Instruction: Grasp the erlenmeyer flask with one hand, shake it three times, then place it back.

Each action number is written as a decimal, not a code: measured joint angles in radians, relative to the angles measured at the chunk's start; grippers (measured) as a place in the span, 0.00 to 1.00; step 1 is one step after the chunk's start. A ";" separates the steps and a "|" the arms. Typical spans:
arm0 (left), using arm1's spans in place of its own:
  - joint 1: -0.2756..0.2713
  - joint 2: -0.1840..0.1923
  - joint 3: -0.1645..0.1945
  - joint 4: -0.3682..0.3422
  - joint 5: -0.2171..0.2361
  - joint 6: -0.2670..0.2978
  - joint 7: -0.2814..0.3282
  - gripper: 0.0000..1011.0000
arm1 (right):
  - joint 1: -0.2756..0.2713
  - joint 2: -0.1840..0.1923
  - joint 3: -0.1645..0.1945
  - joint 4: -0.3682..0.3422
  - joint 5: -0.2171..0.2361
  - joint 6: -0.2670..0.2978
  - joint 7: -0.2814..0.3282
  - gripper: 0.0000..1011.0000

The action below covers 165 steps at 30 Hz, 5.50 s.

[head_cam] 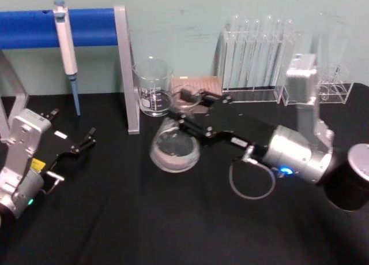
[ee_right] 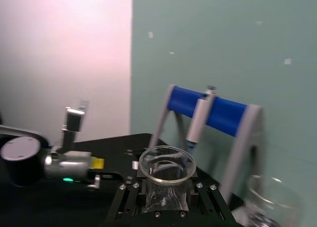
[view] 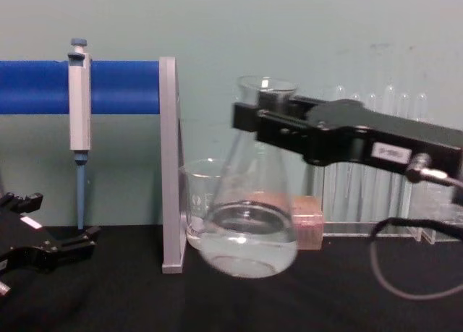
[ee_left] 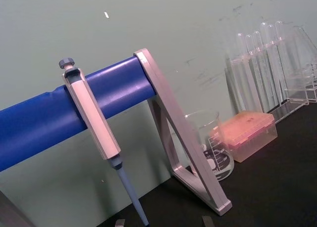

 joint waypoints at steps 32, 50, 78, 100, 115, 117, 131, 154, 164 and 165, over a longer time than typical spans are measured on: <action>0.000 0.000 0.000 0.000 0.000 0.000 0.000 0.99 | -0.256 0.109 0.325 -0.119 -0.002 -0.017 -0.201 0.44; 0.000 0.000 0.000 0.000 0.000 0.000 0.000 0.99 | -0.113 0.026 0.139 -0.060 -0.011 0.018 -0.038 0.44; 0.000 0.000 0.000 0.000 0.000 0.000 0.000 0.99 | -0.016 0.004 -0.013 -0.023 0.033 0.016 0.040 0.44; 0.000 0.000 0.000 0.000 0.000 0.000 0.000 0.99 | -0.001 0.005 -0.023 -0.005 0.040 0.010 0.023 0.44; 0.000 0.000 0.000 0.000 0.000 0.000 0.000 0.99 | -0.023 0.025 0.023 -0.006 0.039 0.004 -0.020 0.44; 0.000 0.000 0.000 0.000 0.000 0.000 0.000 0.99 | -0.030 0.029 0.032 -0.009 0.038 0.004 -0.028 0.44; 0.000 0.000 0.000 0.000 0.000 0.000 0.000 0.99 | -0.048 0.036 0.055 -0.003 0.033 0.014 -0.036 0.44; 0.000 0.000 0.000 0.000 0.000 0.000 0.000 0.99 | -0.051 0.038 0.046 0.019 0.027 0.036 -0.022 0.44; 0.000 0.000 0.000 0.000 0.000 0.000 0.000 0.99 | -0.042 0.034 0.034 0.044 0.020 0.039 -0.012 0.44; 0.000 0.000 0.000 0.000 0.000 0.000 0.000 0.99 | -0.040 0.033 0.032 0.049 0.019 0.039 -0.010 0.44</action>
